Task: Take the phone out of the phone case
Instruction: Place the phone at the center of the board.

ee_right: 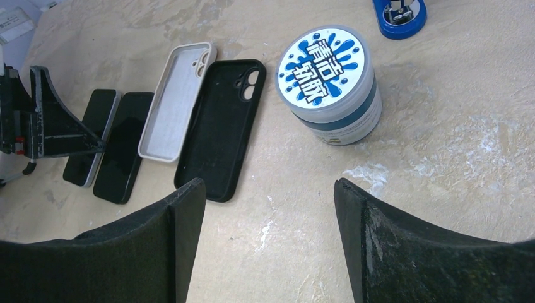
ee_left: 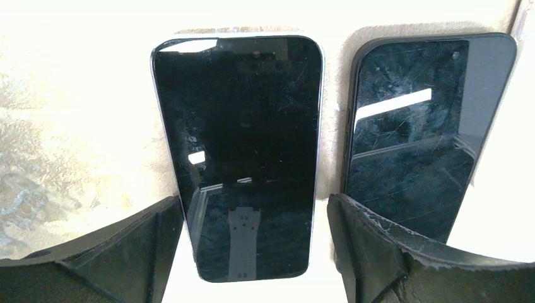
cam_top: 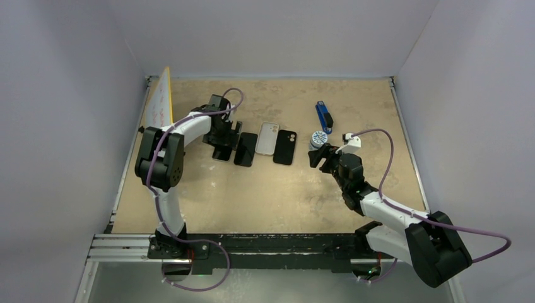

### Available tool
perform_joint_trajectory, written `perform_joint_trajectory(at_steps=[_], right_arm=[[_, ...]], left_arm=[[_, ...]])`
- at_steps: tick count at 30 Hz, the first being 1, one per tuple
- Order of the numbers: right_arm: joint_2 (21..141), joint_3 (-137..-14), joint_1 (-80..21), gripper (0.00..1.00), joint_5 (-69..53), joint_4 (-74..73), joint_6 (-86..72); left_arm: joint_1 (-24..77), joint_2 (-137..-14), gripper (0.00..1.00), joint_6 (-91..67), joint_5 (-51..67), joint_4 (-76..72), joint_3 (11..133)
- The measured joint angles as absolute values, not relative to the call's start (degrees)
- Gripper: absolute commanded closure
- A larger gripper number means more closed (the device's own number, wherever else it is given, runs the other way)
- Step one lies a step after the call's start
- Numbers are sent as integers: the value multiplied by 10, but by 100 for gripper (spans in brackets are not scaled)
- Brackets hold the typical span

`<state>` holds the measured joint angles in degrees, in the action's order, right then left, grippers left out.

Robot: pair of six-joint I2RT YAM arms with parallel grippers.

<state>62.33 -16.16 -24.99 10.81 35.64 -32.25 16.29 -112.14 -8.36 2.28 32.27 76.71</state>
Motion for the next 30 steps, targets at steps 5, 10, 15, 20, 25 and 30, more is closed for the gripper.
perform_joint_trajectory(at_steps=[5,10,15,20,25,30], right_arm=[[624,-162,-250,25,108,357,-322],[627,-162,-250,25,105,356,-322],[632,-162,-250,26,103,356,-322],[634,-165,-250,26,96,356,-322],[634,-168,-250,26,95,356,-321],[634,-168,-250,27,95,356,-321]], left_arm=[[163,-1118,25,-85,44,317,765],[165,-1113,27,-93,69,308,757],[166,-1112,23,-97,84,306,757],[167,-1105,20,-107,81,307,753],[183,-1060,20,-129,55,311,744],[261,-1003,21,-162,20,292,744]])
